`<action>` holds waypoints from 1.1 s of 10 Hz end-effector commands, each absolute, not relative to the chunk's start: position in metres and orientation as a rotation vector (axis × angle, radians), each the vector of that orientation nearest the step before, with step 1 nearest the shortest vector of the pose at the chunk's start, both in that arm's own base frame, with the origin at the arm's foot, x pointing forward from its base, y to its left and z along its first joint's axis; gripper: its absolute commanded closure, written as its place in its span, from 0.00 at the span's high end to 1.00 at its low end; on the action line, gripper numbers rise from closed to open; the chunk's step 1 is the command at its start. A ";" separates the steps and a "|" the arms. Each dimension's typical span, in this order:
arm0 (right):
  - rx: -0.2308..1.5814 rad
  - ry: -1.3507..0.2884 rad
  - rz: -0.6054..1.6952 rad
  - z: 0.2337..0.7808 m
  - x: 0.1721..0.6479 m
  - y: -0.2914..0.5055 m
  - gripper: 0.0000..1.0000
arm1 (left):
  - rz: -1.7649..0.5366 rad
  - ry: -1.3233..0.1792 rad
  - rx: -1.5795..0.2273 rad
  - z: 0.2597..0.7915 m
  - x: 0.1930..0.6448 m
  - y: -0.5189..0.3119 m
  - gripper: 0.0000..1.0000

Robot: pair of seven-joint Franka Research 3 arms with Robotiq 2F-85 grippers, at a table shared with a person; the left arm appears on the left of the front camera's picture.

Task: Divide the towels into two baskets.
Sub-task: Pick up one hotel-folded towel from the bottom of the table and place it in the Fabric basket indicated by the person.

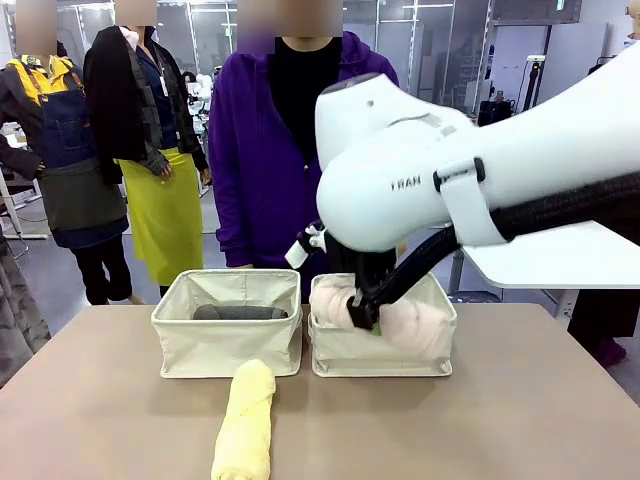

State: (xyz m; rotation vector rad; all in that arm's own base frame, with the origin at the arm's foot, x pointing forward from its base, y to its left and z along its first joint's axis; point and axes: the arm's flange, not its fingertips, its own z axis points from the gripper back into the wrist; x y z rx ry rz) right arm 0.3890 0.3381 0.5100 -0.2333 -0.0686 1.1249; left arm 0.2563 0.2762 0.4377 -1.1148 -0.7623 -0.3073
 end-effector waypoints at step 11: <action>-0.346 -0.046 1.713 0.456 0.573 0.300 0.37 | -0.302 -0.772 -1.124 0.442 0.253 0.277 0.92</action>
